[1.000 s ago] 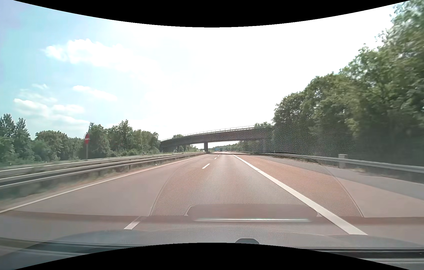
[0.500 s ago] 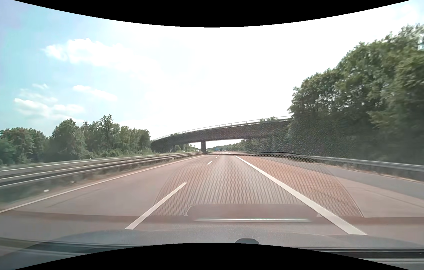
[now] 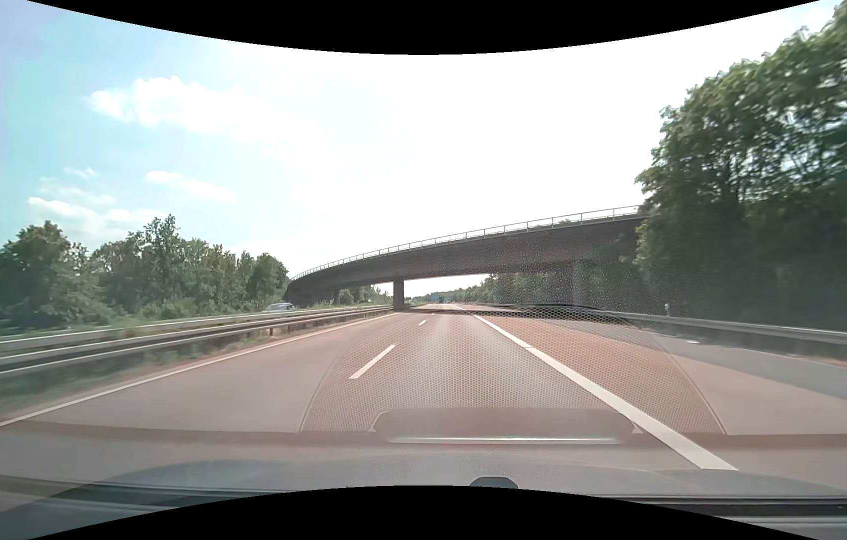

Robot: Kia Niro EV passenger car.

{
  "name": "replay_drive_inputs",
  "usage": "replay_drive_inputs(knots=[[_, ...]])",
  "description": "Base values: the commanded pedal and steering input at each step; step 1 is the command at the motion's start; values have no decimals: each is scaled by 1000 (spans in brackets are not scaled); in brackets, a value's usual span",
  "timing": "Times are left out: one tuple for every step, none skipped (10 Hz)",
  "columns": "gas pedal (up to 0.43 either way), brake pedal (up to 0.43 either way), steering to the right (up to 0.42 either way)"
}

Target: Follow the waypoints while adhering to traffic rules and regulations

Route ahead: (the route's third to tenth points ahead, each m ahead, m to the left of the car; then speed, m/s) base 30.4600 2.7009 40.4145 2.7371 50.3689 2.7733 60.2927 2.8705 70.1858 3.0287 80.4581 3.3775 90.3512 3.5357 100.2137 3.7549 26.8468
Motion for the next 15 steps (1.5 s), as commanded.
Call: replay_drive_inputs(knots=[[157, 0, -6], [157, 0, -6], [157, 0, -6], [157, 0, -6], [157, 0, -6], [157, 0, -6], [157, 0, -6], [157, 0, -6], [157, 0, -6], [157, 0, -6], [157, 0, -6], [157, 0, -6], [157, 0, -6], [157, 0, -6], [157, 0, -6]])
